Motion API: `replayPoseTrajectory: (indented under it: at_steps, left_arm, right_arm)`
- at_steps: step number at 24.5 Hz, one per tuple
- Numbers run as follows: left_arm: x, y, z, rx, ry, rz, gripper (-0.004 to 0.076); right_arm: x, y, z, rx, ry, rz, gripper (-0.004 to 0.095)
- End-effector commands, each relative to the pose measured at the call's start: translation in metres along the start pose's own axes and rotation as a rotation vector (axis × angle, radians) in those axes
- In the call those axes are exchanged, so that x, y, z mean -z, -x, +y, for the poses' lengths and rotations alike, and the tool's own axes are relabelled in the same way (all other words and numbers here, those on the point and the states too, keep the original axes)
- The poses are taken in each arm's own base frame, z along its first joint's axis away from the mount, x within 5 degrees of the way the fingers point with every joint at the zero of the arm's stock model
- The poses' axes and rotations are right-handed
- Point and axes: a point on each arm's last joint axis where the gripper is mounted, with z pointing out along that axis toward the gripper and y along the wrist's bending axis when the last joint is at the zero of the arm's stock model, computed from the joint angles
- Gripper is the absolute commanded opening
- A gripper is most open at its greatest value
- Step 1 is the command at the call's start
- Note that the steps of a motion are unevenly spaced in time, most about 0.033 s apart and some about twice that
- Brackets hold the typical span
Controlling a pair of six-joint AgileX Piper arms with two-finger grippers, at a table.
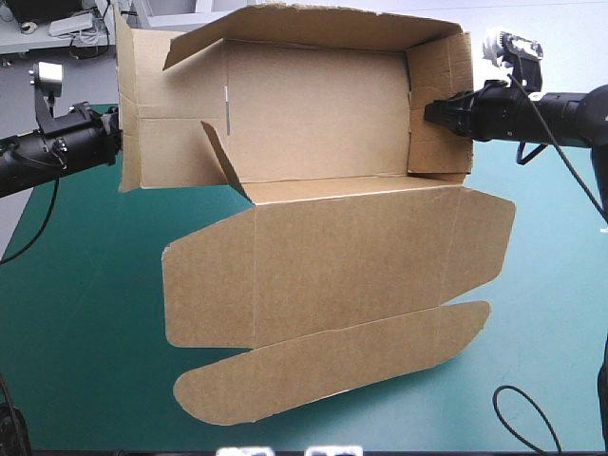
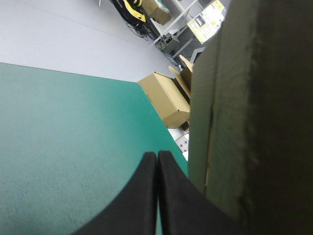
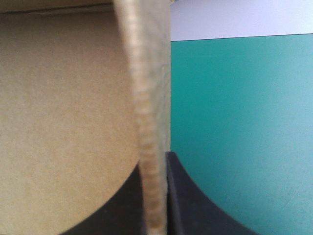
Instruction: Fold the box
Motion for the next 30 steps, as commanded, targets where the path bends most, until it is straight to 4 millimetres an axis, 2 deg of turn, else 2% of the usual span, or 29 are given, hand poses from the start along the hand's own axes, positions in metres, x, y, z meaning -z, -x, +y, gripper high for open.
replayPoseTrajectory:
  at_steps: [1, 7, 12, 17, 30]
  left_arm:
    - [0.009, 0.0, -0.039, -0.057, -0.139, -0.022, -0.0009]
    - [0.013, -0.003, -0.051, -0.084, -0.147, -0.027, -0.0009]
    - [0.01, -0.014, -0.06, -0.149, -0.097, 0.046, -0.0009]
    - [0.003, -0.02, -0.063, -0.163, -0.105, 0.086, -0.0009]
    - [0.003, -0.02, -0.063, -0.162, -0.107, 0.085, -0.0008]
  right_arm:
    - [0.011, 0.013, 0.023, -0.01, 0.062, -0.11, -0.0016]
    - [-0.003, 0.011, 0.02, -0.006, 0.051, -0.096, -0.0015]
    - [-0.012, 0.008, 0.012, -0.019, 0.015, -0.066, -0.0015]
    - [-0.021, 0.006, 0.018, -0.011, 0.029, -0.049, -0.0015]
    - [-0.037, 0.0, 0.032, 0.036, -0.004, -0.047, -0.0015]
